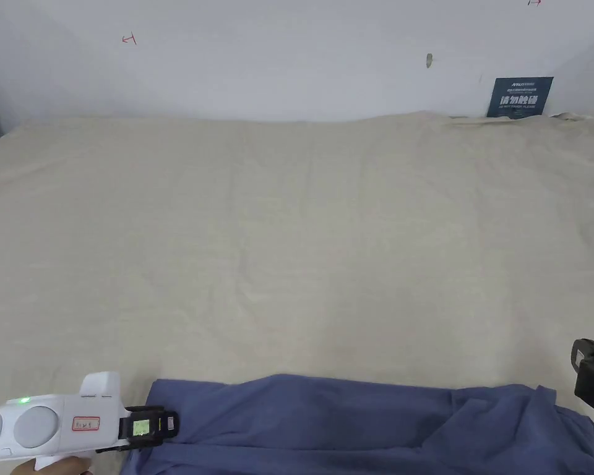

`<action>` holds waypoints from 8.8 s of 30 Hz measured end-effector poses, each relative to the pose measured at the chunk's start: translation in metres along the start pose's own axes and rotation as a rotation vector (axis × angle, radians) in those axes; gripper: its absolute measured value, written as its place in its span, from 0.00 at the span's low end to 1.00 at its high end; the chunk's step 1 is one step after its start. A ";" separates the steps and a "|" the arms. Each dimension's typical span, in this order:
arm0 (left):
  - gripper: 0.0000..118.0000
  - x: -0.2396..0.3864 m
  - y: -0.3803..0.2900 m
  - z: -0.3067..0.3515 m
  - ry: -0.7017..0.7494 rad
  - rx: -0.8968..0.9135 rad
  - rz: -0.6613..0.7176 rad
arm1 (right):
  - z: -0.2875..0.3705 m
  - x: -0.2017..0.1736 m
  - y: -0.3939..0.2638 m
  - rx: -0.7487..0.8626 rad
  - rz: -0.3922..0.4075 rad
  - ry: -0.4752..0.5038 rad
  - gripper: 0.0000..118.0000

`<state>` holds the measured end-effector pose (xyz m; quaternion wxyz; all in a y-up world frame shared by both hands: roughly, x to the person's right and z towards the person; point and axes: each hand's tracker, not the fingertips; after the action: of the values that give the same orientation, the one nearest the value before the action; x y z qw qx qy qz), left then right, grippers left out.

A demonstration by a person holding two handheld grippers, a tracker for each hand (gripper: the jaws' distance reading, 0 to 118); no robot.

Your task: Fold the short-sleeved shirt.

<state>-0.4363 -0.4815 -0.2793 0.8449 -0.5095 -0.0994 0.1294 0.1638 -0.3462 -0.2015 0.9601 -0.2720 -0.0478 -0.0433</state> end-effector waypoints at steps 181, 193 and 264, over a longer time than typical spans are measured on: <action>0.06 0.103 0.009 0.004 -0.163 -0.049 -0.064 | 0.030 0.048 0.000 -0.005 -0.044 0.010 0.00; 0.06 0.058 0.006 0.096 0.051 0.019 -0.013 | 0.029 0.046 0.003 0.037 -0.045 0.040 0.00; 0.00 0.301 -0.055 -0.049 -0.095 0.187 -0.423 | 0.053 0.069 -0.003 0.043 -0.088 0.000 0.00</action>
<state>-0.1307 -0.4508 -0.2422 0.8911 -0.3902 -0.2309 -0.0179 0.2284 -0.3250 -0.1469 0.9629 -0.2490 -0.0605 -0.0846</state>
